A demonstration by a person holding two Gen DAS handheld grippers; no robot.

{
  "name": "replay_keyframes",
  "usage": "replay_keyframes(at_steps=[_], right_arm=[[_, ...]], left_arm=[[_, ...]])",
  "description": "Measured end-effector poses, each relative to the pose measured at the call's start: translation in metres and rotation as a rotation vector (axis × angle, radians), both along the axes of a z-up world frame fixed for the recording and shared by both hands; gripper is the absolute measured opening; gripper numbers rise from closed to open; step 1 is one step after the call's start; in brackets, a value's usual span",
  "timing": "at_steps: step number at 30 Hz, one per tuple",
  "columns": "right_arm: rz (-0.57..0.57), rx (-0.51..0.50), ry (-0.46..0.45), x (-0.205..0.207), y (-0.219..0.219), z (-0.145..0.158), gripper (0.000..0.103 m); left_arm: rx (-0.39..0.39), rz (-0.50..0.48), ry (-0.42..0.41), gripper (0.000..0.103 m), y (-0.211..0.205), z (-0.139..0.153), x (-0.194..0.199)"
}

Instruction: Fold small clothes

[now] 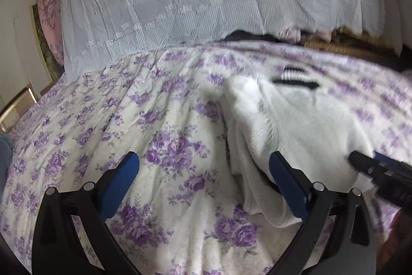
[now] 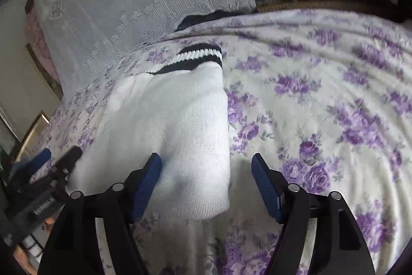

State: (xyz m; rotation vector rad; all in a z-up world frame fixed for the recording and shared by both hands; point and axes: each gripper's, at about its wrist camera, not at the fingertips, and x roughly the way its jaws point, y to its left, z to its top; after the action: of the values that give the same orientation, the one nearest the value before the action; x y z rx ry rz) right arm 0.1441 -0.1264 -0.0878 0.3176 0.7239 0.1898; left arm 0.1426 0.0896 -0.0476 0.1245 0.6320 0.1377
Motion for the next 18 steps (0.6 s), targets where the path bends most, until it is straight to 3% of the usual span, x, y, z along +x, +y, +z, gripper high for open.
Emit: replay_keyframes(at_steps=[2,4,11,18], right_arm=[[-0.002,0.02,0.007,-0.001,-0.002,-0.002,0.077],[-0.005,0.005,-0.002,-0.003,0.0,0.0,0.078],[-0.028,-0.04,-0.118,-0.019,0.005,0.016,0.078],[-0.006,-0.136,-0.199,-0.029,0.024,0.028,0.078]], left_arm=[[0.026,0.025,0.063,0.099,0.0,-0.011,0.011],[0.0,0.028,0.083,0.099,0.005,-0.014,0.012],[0.036,0.022,0.023,0.098,-0.001,-0.008,0.001],[0.021,0.003,-0.051,0.098,-0.002,0.006,-0.01]])
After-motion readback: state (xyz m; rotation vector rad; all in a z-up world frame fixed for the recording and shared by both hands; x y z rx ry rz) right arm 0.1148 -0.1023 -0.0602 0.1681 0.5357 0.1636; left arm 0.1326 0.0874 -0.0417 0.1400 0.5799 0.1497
